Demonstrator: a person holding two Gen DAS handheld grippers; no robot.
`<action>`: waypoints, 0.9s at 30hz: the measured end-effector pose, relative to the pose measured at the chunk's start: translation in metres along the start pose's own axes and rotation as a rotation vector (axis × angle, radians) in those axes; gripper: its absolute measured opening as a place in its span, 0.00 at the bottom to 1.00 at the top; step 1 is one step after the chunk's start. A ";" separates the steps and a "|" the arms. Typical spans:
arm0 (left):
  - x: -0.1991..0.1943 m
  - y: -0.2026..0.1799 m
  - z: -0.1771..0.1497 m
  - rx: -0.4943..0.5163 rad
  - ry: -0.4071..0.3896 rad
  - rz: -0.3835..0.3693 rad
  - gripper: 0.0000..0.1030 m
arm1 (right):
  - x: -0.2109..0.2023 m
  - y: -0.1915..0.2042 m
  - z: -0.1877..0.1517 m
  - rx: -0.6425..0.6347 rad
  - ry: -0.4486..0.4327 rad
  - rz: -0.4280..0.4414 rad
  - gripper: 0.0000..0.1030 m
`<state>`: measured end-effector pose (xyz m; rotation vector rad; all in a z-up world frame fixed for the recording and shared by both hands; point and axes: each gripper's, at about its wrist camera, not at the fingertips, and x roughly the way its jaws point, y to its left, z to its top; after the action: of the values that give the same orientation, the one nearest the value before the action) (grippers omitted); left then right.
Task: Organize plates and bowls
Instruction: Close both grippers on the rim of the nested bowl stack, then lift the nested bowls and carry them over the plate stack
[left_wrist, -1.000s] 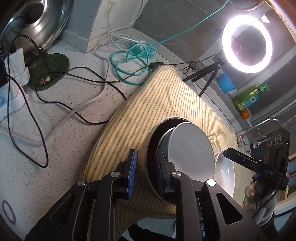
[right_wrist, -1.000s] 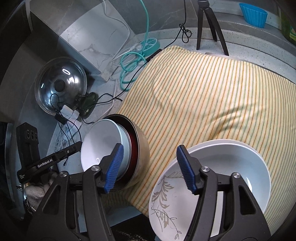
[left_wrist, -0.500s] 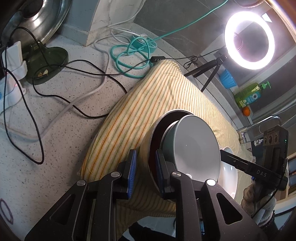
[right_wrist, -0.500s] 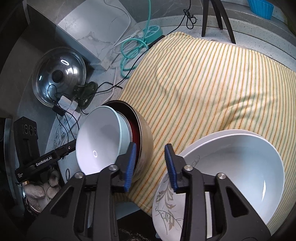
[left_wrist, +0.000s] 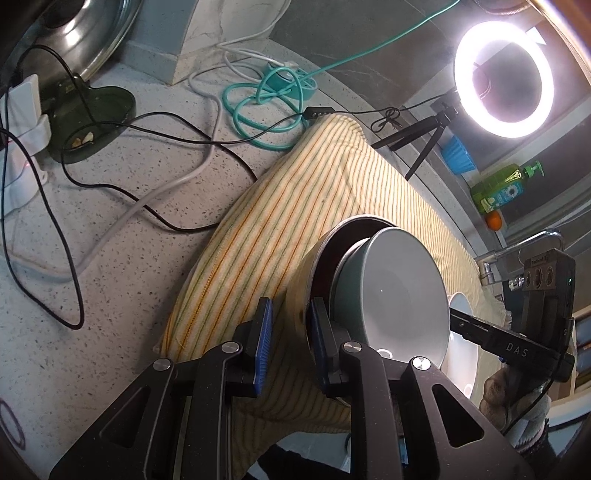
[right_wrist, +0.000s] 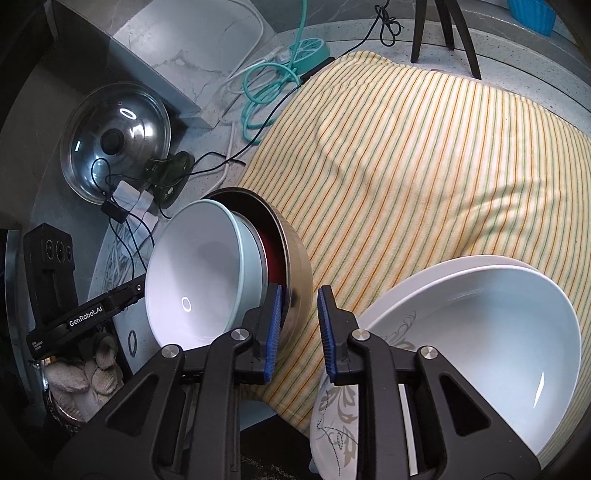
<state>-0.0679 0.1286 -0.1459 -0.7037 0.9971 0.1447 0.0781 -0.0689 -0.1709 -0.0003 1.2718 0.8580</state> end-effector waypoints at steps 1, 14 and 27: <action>0.001 0.000 0.000 0.000 0.003 -0.001 0.18 | 0.001 0.000 0.000 -0.001 0.004 0.001 0.19; 0.004 -0.008 0.000 0.019 0.013 -0.003 0.08 | 0.003 0.002 0.000 0.020 0.011 0.008 0.14; -0.006 -0.017 0.003 0.032 -0.011 0.004 0.08 | -0.009 0.005 0.002 0.016 -0.009 0.007 0.14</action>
<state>-0.0617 0.1183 -0.1323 -0.6709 0.9883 0.1354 0.0763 -0.0690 -0.1607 0.0209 1.2710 0.8527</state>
